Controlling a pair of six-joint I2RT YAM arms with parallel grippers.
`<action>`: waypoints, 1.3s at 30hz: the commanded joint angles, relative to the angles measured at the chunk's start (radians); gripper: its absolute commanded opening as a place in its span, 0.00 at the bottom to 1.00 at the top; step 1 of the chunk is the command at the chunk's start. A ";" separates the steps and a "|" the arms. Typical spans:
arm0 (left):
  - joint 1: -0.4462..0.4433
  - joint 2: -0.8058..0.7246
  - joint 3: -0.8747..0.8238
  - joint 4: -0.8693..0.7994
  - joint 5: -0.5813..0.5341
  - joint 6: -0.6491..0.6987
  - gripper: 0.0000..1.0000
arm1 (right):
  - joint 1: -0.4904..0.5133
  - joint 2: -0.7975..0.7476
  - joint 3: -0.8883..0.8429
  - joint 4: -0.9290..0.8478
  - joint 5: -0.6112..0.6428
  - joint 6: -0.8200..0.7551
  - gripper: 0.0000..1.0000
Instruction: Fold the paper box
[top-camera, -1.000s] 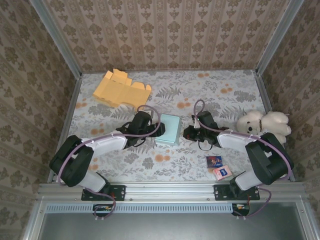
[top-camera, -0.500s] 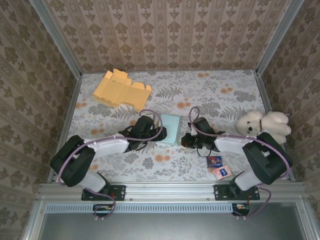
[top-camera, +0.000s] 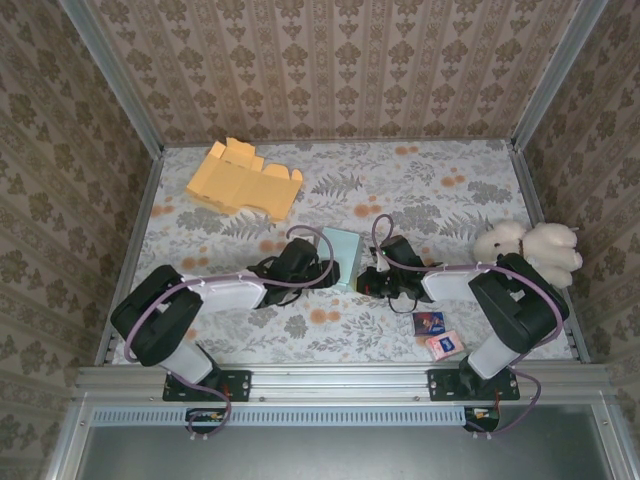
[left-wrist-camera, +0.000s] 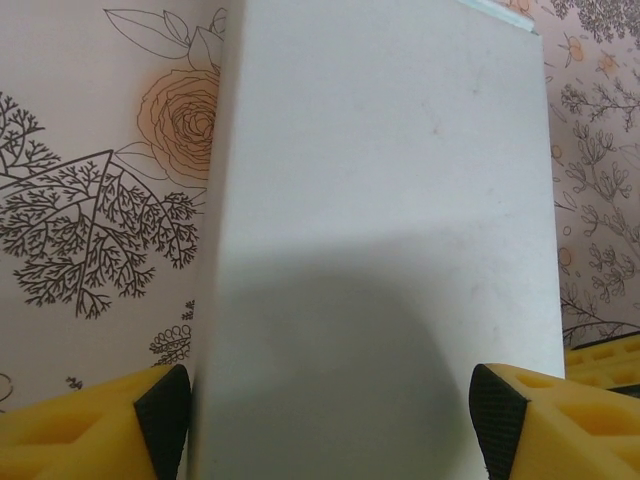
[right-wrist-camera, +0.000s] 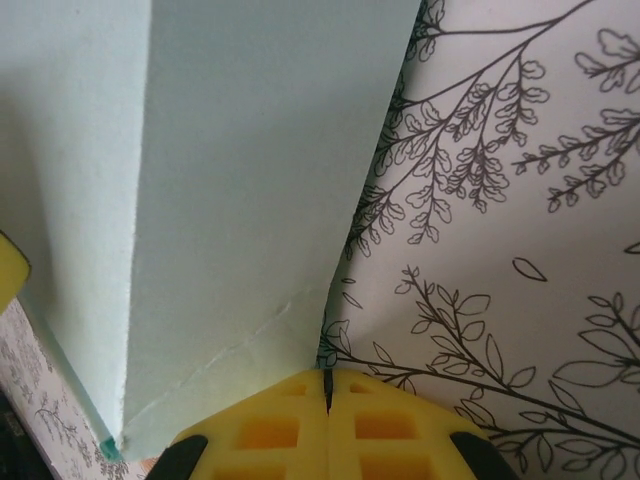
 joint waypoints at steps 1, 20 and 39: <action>-0.046 0.032 -0.022 0.077 0.013 -0.075 0.76 | 0.034 0.054 0.002 0.034 0.009 0.040 0.00; -0.179 0.107 0.019 0.237 0.049 -0.223 0.74 | 0.159 0.092 0.007 0.206 0.104 0.175 0.00; -0.066 0.102 -0.030 0.223 0.031 -0.202 0.77 | 0.171 0.005 -0.046 0.173 0.155 0.160 0.00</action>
